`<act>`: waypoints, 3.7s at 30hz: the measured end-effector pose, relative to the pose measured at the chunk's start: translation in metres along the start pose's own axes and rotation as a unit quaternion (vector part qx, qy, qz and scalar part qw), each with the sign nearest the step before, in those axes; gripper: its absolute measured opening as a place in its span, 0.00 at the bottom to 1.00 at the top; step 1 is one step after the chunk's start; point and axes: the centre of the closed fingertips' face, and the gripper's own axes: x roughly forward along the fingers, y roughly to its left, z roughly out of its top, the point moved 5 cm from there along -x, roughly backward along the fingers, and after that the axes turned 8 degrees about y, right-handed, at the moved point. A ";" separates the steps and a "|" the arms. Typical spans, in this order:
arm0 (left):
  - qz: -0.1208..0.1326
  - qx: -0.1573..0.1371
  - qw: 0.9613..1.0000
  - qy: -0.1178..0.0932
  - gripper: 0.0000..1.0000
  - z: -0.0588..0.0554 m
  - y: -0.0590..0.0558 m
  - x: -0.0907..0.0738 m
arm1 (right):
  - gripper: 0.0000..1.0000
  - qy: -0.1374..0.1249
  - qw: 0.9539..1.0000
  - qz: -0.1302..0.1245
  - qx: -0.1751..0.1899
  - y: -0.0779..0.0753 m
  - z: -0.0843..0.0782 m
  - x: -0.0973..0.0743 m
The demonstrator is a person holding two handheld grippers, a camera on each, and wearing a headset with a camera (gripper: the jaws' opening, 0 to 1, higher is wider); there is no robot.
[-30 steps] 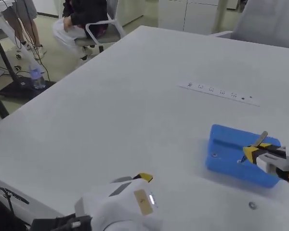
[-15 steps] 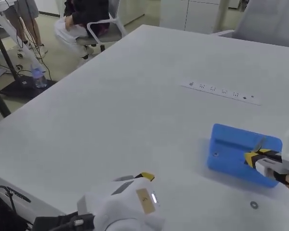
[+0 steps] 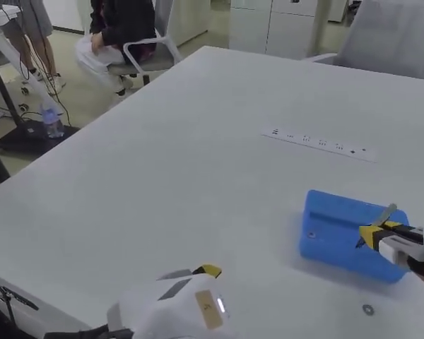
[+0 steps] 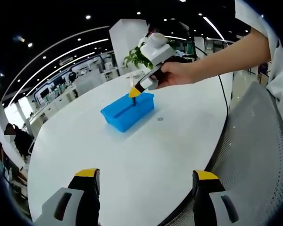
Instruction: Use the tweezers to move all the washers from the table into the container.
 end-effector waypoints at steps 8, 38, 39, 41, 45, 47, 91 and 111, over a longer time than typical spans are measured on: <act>0.002 0.003 1.000 0.000 0.82 0.000 0.000 0.000 | 0.04 -0.035 0.999 0.006 0.005 0.013 0.001 -0.033; 0.007 0.004 1.000 0.001 0.81 0.000 0.002 -0.001 | 0.04 0.026 0.999 0.002 0.019 0.033 -0.069 -0.034; 0.009 0.005 1.000 0.002 0.80 0.000 0.002 -0.001 | 0.04 0.026 0.999 0.002 0.018 0.032 -0.069 -0.033; 0.007 0.004 1.000 0.003 0.80 -0.001 0.002 -0.001 | 0.04 0.030 0.999 0.001 0.016 0.031 -0.071 -0.031; 0.008 0.006 1.000 0.007 0.80 -0.001 0.002 0.000 | 0.04 0.038 0.999 -0.001 0.010 0.030 -0.077 -0.029; 0.008 0.006 1.000 0.006 0.80 -0.001 0.002 0.000 | 0.04 0.035 0.999 -0.002 0.012 0.029 -0.078 -0.030; 0.004 0.020 1.000 0.020 0.79 -0.004 -0.002 0.002 | 0.03 -0.051 0.998 -0.016 0.041 0.018 -0.010 -0.062; -0.001 0.025 0.999 0.023 0.78 -0.005 -0.004 0.002 | 0.03 -0.013 1.000 -0.024 0.004 -0.007 -0.004 -0.019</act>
